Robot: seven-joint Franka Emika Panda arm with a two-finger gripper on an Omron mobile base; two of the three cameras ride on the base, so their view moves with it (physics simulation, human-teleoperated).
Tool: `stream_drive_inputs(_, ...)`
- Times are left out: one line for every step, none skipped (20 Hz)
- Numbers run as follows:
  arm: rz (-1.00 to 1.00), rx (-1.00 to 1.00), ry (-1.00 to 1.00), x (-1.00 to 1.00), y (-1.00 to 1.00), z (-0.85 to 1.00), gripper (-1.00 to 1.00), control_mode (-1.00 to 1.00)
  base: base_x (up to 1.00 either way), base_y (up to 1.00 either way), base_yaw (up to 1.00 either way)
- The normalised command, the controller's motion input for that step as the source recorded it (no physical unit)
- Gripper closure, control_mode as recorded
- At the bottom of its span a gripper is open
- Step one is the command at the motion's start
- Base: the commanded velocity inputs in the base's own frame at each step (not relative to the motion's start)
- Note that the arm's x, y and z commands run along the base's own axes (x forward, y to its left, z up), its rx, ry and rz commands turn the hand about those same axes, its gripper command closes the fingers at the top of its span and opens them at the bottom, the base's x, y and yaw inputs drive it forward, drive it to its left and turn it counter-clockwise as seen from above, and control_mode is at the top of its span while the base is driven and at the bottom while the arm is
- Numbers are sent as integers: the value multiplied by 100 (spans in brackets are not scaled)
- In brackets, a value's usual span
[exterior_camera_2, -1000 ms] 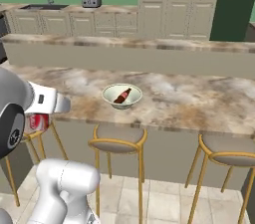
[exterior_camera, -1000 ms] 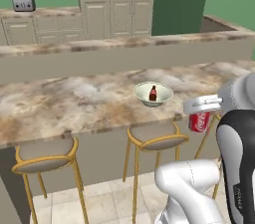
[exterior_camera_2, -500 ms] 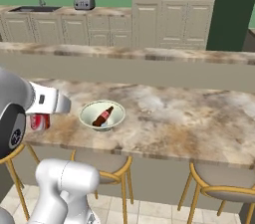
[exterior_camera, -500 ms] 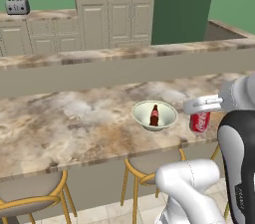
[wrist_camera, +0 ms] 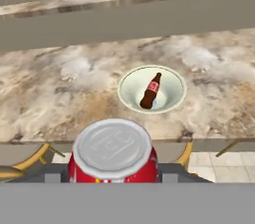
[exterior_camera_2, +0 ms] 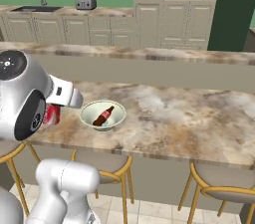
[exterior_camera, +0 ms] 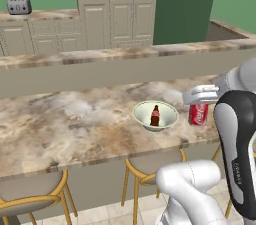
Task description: Open the fridge, grab two sodas, and place both sodas inside the bowl with ice on the dining counter.
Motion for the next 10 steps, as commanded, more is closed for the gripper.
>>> stream_drive_inputs(-9,11,36,100,-44,-1,100,-100,0,0,0)
stream_drive_inputs(-10,11,38,100,-44,-1,100,-100,0,0,0)
stream_drive_inputs(-10,10,39,100,-44,-4,100,-100,0,0,0)
stream_drive_inputs(-10,10,39,98,-43,-6,100,-100,0,0,0)
stream_drive_inputs(-11,9,38,92,-38,-11,100,-100,0,0,0)
stream_drive_inputs(-12,6,37,86,-33,-15,100,-100,0,0,0)
stream_drive_inputs(-12,5,38,84,-29,-21,100,-100,0,0,0)
stream_drive_inputs(-12,3,38,76,-24,-28,100,-100,0,0,0)
stream_drive_inputs(-12,1,38,69,-19,-34,100,-100,0,0,0)
stream_drive_inputs(-11,0,37,68,-15,-39,100,-100,0,0,0)
